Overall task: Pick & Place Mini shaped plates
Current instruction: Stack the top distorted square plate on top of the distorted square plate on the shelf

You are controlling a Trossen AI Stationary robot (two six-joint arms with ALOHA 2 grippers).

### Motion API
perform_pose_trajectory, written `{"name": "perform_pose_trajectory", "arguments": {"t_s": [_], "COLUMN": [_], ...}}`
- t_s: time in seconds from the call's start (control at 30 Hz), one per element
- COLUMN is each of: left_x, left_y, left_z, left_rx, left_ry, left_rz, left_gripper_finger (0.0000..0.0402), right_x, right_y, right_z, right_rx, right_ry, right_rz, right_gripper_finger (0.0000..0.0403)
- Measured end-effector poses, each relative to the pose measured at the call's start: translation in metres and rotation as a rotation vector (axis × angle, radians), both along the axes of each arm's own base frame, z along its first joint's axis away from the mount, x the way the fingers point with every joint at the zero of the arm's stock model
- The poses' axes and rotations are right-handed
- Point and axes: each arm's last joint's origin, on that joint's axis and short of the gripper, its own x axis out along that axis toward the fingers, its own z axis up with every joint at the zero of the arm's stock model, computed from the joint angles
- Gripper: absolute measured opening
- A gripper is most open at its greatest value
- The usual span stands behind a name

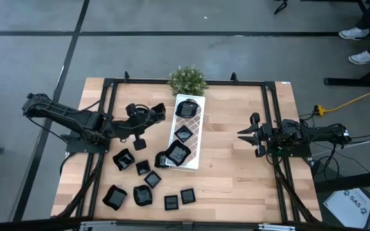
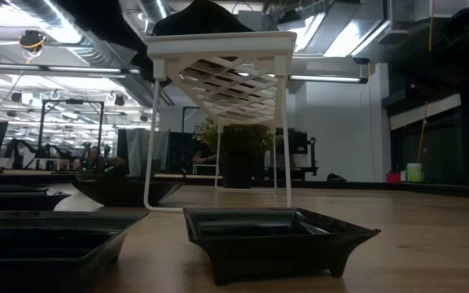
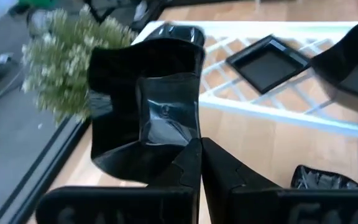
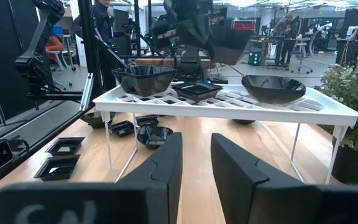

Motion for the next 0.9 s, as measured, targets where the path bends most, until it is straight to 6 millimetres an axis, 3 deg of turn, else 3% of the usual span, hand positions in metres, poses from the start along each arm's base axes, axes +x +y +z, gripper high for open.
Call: {"name": "perform_pose_trajectory", "arguments": {"t_s": [0.57, 0.9], "left_x": [0.012, 0.012], "left_y": [-0.010, -0.028], "left_z": [0.019, 0.017], "left_rx": [0.158, 0.206], "left_ry": [-0.106, -0.084], "left_rz": [-0.321, -0.493], "left_gripper_finger": [0.0002, 0.0002], "right_x": [0.000, 0.000], "right_y": [0.000, 0.000], "right_z": [0.000, 0.000], "right_rx": [0.000, 0.000], "right_ry": [0.000, 0.000], "right_rz": [0.000, 0.000], "right_gripper_finger": [0.0085, 0.0085]}}
